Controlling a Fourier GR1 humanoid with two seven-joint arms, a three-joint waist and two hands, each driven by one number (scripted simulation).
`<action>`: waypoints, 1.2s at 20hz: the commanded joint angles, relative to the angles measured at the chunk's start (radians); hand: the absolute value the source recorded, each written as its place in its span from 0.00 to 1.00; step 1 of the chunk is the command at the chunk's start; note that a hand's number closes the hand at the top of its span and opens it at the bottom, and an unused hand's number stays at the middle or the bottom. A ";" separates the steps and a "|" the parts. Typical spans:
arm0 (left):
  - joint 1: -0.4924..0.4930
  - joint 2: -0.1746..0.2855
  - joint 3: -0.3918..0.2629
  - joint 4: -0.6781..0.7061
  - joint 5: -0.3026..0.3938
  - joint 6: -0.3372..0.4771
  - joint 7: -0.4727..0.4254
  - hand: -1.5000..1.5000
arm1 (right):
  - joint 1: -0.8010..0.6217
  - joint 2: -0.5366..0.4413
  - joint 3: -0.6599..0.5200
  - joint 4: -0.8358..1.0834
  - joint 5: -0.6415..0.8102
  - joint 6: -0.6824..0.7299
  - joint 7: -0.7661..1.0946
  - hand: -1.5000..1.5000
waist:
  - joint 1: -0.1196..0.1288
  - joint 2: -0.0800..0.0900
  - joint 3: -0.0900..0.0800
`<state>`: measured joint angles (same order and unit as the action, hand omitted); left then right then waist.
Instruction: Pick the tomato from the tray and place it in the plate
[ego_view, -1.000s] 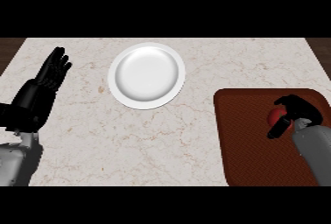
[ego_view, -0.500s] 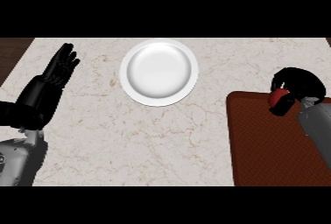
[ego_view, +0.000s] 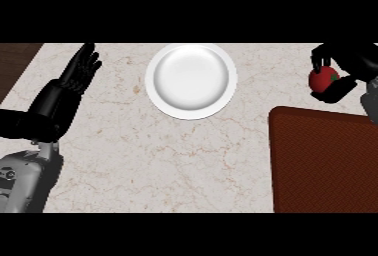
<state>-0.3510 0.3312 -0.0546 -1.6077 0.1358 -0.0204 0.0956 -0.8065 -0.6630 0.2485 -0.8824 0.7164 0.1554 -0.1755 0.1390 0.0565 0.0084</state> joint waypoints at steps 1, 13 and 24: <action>-0.012 -0.005 -0.002 0.013 -0.002 0.003 0.014 0.50 | -0.085 -0.013 -0.043 0.089 -0.062 -0.002 -0.248 1.00 | -0.009 -0.005 -0.001; -0.040 0.006 0.032 0.051 -0.016 0.020 0.033 0.50 | -0.351 0.126 -0.145 0.356 -0.244 0.227 -0.633 1.00 | -0.050 -0.027 -0.007; 0.014 0.013 0.049 0.008 -0.006 -0.005 0.043 0.50 | -0.555 0.396 -0.143 0.551 -0.213 0.168 -0.541 1.00 | -0.074 -0.040 -0.008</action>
<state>-0.3429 0.3355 -0.0142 -1.5749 0.1164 -0.0133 0.1111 -1.2952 -0.3575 0.1145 -0.3917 0.5050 0.3169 -0.7469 0.0677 0.0193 0.0003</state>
